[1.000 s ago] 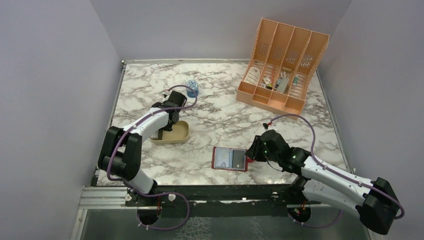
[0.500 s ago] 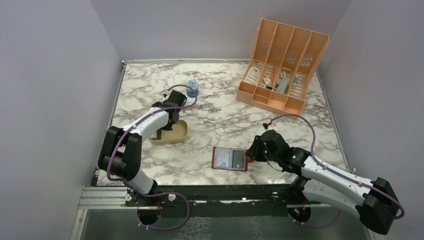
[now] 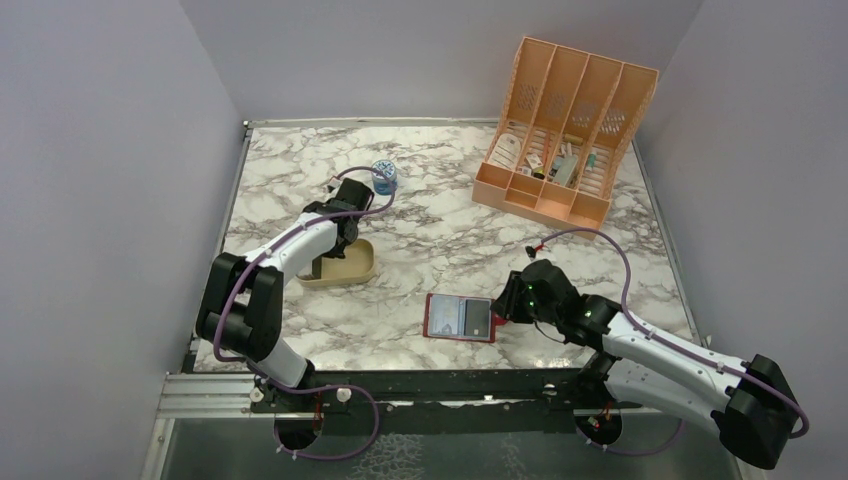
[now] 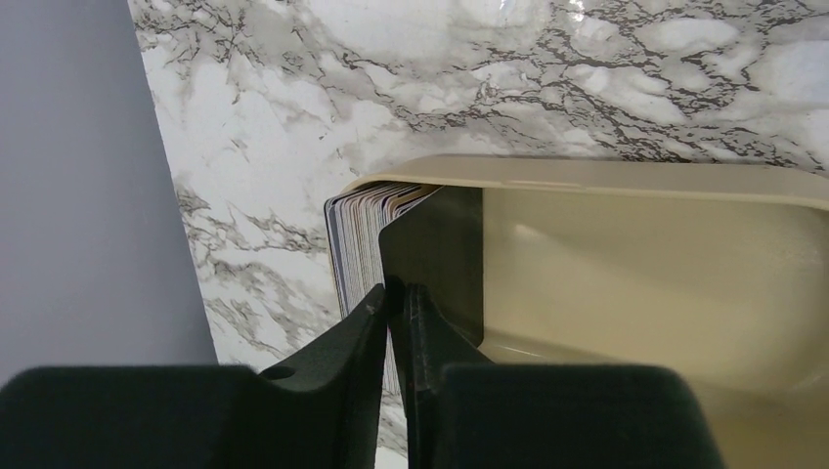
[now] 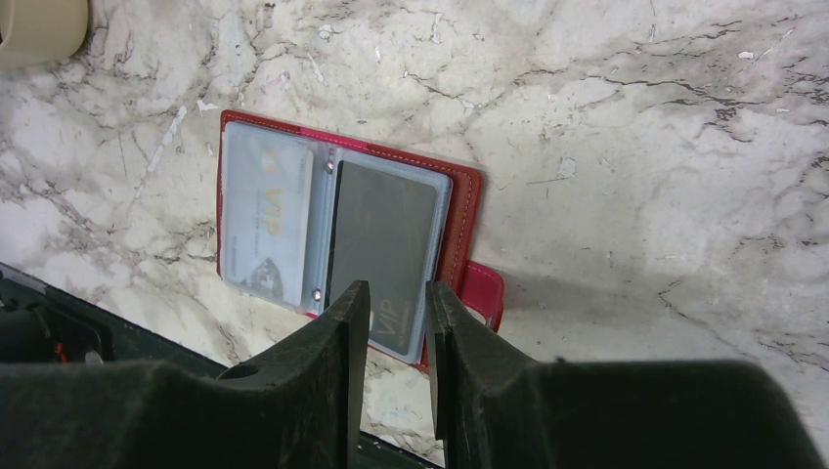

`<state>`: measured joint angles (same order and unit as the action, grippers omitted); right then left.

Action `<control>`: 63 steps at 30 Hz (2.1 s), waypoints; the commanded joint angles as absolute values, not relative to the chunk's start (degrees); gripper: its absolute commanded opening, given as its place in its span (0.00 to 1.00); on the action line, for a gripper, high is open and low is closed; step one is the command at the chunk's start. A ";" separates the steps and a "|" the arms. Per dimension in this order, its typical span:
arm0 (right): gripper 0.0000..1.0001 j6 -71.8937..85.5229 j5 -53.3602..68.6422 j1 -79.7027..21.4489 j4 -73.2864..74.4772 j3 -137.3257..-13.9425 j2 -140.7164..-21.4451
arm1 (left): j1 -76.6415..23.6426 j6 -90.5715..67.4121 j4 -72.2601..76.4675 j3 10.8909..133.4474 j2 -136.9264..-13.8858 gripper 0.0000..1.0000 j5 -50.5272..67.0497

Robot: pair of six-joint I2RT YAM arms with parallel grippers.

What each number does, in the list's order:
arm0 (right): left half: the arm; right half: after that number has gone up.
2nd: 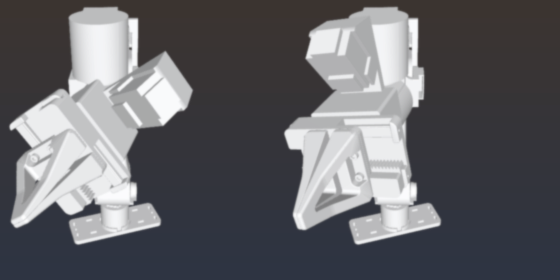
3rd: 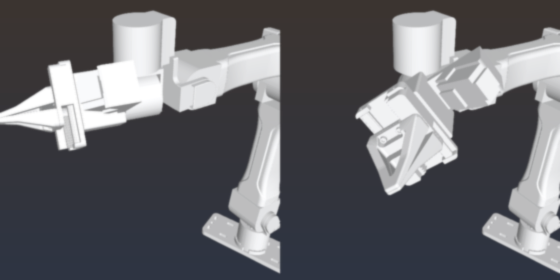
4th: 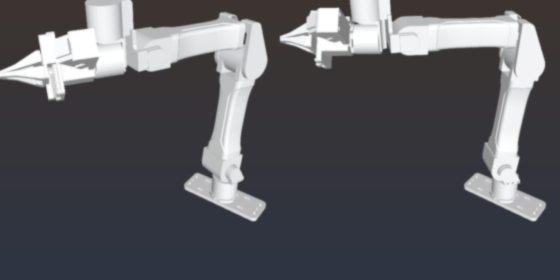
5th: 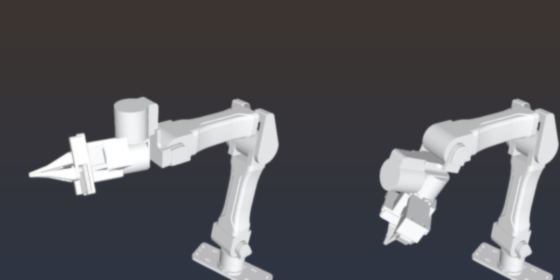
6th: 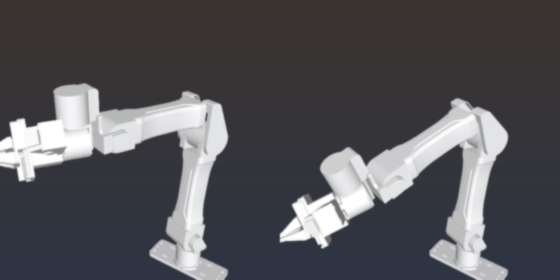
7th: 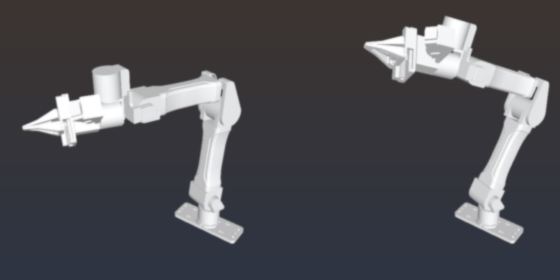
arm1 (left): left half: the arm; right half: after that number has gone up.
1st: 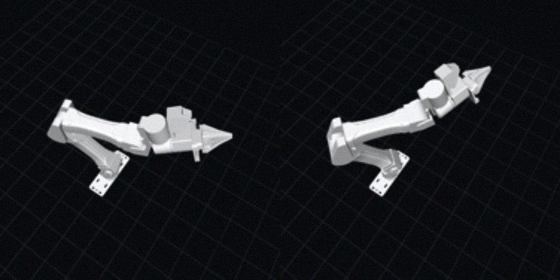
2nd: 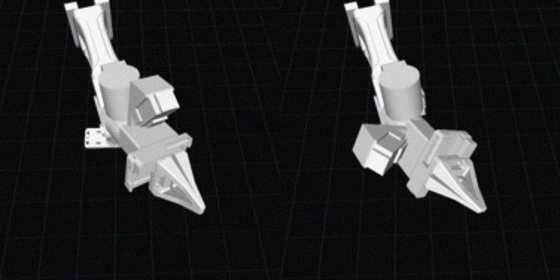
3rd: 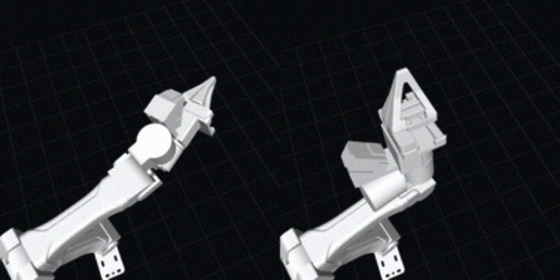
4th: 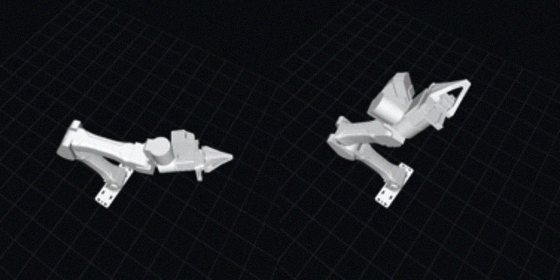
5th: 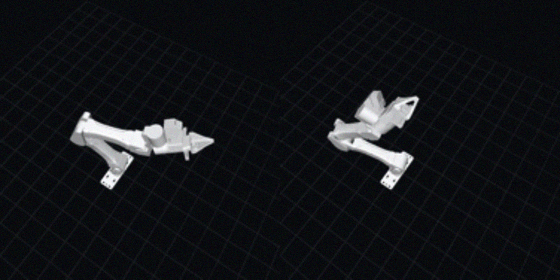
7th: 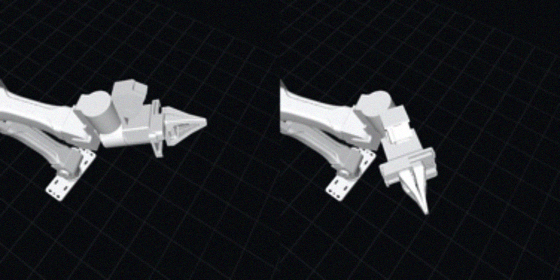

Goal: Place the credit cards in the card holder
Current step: Pick up the credit card from the storage box.

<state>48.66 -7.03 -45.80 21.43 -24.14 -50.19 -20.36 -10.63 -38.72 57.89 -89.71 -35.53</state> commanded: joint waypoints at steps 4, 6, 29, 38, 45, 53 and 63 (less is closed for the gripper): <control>0.28 47.97 -8.16 -46.14 21.29 -24.57 -50.05 | -20.18 -11.17 -40.77 60.46 -88.38 0.01 -32.08; 0.28 47.99 -8.17 -46.14 21.76 -24.90 -50.04 | -20.16 -11.45 -40.91 60.41 -87.90 0.00 -30.58; 0.30 50.93 5.56 -46.14 9.95 -25.92 -37.08 | -20.16 -23.98 -28.68 56.28 -66.14 0.00 17.61; 0.31 52.93 14.14 -46.14 1.16 -26.66 -37.32 | -20.21 -42.72 -8.20 45.46 -60.31 0.00 39.31; 0.35 55.34 18.33 -46.12 -6.64 -25.70 -43.59 | -21.60 -59.71 13.07 34.89 -57.42 0.00 46.58; 0.38 58.24 19.22 -46.10 -10.60 -27.49 -50.07 | -26.11 -64.72 19.19 29.49 -56.92 0.00 46.65; 0.32 60.90 20.30 -46.14 -15.58 -25.49 -52.33 | -30.06 -65.54 21.79 28.35 -56.99 0.00 45.93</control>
